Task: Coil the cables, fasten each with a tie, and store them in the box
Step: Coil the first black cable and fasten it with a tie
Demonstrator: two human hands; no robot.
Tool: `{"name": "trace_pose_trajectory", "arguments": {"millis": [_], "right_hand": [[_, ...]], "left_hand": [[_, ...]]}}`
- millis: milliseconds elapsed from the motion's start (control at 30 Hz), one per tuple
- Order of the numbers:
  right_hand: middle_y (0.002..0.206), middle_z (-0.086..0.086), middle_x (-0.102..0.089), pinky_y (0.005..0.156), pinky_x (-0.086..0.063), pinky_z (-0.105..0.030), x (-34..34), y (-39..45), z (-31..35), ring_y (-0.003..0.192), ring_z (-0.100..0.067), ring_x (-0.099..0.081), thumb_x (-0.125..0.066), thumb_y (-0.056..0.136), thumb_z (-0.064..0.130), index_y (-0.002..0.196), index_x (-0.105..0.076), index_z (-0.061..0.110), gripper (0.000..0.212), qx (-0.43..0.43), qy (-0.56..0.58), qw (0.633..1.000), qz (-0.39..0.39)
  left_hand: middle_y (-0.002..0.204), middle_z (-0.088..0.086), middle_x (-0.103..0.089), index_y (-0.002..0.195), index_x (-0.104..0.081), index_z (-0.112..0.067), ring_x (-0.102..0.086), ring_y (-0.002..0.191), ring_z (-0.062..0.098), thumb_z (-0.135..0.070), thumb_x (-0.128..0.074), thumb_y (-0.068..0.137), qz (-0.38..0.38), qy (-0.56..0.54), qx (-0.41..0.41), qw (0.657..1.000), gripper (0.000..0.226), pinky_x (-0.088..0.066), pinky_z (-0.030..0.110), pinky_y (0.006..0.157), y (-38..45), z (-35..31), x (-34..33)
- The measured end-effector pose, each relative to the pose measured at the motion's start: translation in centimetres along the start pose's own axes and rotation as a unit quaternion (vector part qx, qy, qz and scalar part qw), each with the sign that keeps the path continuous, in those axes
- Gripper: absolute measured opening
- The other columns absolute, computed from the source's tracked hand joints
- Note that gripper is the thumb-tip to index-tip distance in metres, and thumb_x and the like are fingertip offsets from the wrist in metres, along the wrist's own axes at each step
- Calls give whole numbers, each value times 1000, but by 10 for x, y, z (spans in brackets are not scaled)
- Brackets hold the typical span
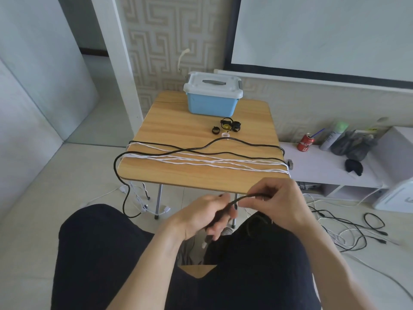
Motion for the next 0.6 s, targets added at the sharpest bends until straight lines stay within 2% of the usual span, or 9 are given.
{"name": "trace_pose_trajectory", "arguments": {"millis": [67, 133, 267, 367, 500, 600], "right_hand": [[61, -4, -67, 52, -42, -23, 3, 2, -11, 53, -9, -51, -89, 60, 44, 64, -73, 24, 26, -5, 11, 1000, -18], [58, -4, -63, 52, -39, -20, 2, 2, -23, 52, -7, -47, -83, 67, 46, 63, -72, 23, 26, -14, 21, 999, -23], [49, 9, -52, 50, -36, -18, -5, 0, -48, 47, -7, -41, -75, 77, 46, 66, -68, 20, 30, -53, 41, 998, 6], [51, 12, -53, 52, -36, -16, -7, 3, -63, 50, -5, -41, -81, 83, 36, 67, -68, 26, 23, -65, -54, 996, 25], [71, 14, -69, 63, -45, -12, 6, 9, -72, 70, -3, -60, -77, 89, 22, 83, -74, 27, 8, -54, -156, 986, -17], [78, 18, -69, 67, -44, -14, 21, 9, -79, 78, 1, -62, -75, 90, 17, 87, -73, 28, 12, -58, -215, 974, -45]], "left_hand": [[48, -3, -31, 79, -53, -13, -25, 40, 13, -43, -31, 108, 36, -84, -4, 996, 48, -37, 26, 47, -1, -2, -5], [46, -7, -27, 72, -46, -18, -23, 38, 10, -42, -38, 106, 52, -155, -19, 986, 42, -32, 23, 42, -2, -5, -3], [44, -10, -29, 69, -48, -19, -26, 36, 8, -41, -45, 102, 33, -274, -41, 960, 41, -32, 21, 38, -2, -7, 5], [43, -10, -28, 68, -49, -19, -26, 35, 6, -40, -48, 100, 15, -327, -62, 943, 39, -31, 21, 37, -3, -6, 10], [40, -9, -27, 64, -46, -19, -26, 32, 7, -36, -47, 99, -20, -394, -100, 914, 39, -29, 22, 35, -8, -13, 23], [39, -8, -26, 59, -43, -20, -27, 32, 8, -34, -43, 97, -73, -411, -116, 901, 41, -38, 24, 37, -12, -15, 33]]}}
Point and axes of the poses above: each hand's wrist, its own y-axis towards the middle knuckle, its own x-axis out of the back of the hand, z = x × y, the point moved 8 cm from there along y, towards the middle knuckle
